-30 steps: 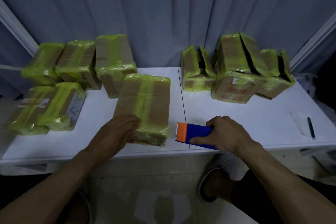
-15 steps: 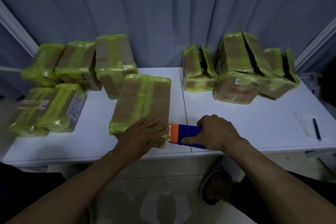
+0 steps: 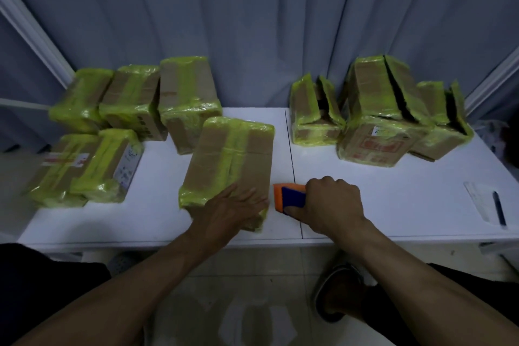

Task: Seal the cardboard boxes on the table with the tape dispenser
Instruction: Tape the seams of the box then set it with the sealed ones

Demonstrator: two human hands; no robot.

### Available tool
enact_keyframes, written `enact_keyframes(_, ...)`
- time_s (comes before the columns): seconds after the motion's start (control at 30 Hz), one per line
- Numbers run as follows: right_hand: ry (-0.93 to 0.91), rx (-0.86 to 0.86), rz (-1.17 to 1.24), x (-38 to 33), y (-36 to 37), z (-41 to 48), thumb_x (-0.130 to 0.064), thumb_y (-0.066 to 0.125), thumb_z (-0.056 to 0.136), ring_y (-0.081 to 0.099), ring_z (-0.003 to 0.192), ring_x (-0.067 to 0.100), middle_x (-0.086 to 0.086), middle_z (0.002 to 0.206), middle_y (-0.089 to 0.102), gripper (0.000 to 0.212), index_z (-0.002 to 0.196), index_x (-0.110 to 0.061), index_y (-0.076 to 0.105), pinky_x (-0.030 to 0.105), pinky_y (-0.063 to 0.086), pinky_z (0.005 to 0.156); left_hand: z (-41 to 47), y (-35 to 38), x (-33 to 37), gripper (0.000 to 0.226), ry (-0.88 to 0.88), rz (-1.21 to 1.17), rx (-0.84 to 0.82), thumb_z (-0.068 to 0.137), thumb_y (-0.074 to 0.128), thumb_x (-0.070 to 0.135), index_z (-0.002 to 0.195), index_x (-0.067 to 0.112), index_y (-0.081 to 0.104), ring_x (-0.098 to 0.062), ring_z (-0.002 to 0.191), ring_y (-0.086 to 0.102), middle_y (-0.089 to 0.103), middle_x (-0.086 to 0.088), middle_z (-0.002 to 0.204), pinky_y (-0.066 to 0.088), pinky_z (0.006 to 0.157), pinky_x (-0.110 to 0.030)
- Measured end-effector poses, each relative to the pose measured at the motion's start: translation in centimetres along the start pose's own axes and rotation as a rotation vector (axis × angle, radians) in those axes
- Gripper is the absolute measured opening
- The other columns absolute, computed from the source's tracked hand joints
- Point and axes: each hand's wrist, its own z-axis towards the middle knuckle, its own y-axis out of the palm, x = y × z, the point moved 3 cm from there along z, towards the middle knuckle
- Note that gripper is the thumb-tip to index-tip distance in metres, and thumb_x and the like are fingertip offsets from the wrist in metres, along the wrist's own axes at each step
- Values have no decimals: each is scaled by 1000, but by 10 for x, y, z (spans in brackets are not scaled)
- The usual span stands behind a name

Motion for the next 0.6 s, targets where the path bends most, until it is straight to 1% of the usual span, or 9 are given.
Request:
enact_keyframes(0.1,52,28,22,5,-6,2,-83,56,81,68,92,25,2,103,70,70,112,-21,64,30,42,69,-8,-11,7,79,23,25,6,67,88,1,135,18,53,-25,128,55,61,-3,136,36,113,-46)
enact_keyframes(0.2,89,49,69,4,-10,4,-85,56,79,65,81,24,0,87,63,67,96,-21,62,30,43,65,-26,-26,16,75,30,44,22,64,90,0,131,17,61,-25,124,59,63,-3,134,38,109,-52)
enact_keyframes(0.27,94,69,111,1,-11,3,-89,54,76,60,71,22,-2,80,61,68,85,-21,59,29,44,63,-38,-38,20,72,1,58,27,64,89,-3,129,16,64,-26,124,59,62,-3,134,41,103,-54)
enact_keyframes(0.33,78,90,161,-10,-11,1,-91,53,74,59,67,21,-3,73,58,69,80,-22,58,28,44,60,-52,-44,19,74,-46,91,13,62,90,-4,128,16,65,-27,122,60,63,-3,133,44,100,-55)
enact_keyframes(0.4,47,89,215,-26,-13,-1,-91,54,74,61,65,20,-6,68,55,68,76,-23,57,28,46,58,-67,-47,11,72,-107,98,5,62,87,-7,128,14,66,-30,120,61,64,-5,132,47,97,-61)
enact_keyframes(0.47,12,77,270,-42,-15,-1,-90,54,74,61,63,18,-6,67,56,68,72,-22,56,28,49,57,-79,-50,1,61,-171,78,-9,72,76,-7,128,13,65,-33,121,60,63,-8,133,41,100,-64)
enact_keyframes(0.53,-23,76,311,-56,-19,2,-89,55,75,60,61,16,-5,68,58,67,72,-22,55,29,53,59,-88,-53,-15,57,-279,64,-18,76,63,-8,130,13,64,-33,127,55,60,-12,136,32,109,-63)
enact_keyframes(0.6,-42,68,341,-67,-21,5,-87,55,77,60,63,15,-6,70,58,66,74,-21,53,31,57,62,-94,-60,-33,59,-419,-20,-44,86,61,-9,136,21,58,-28,139,43,51,-9,147,19,119,-58)
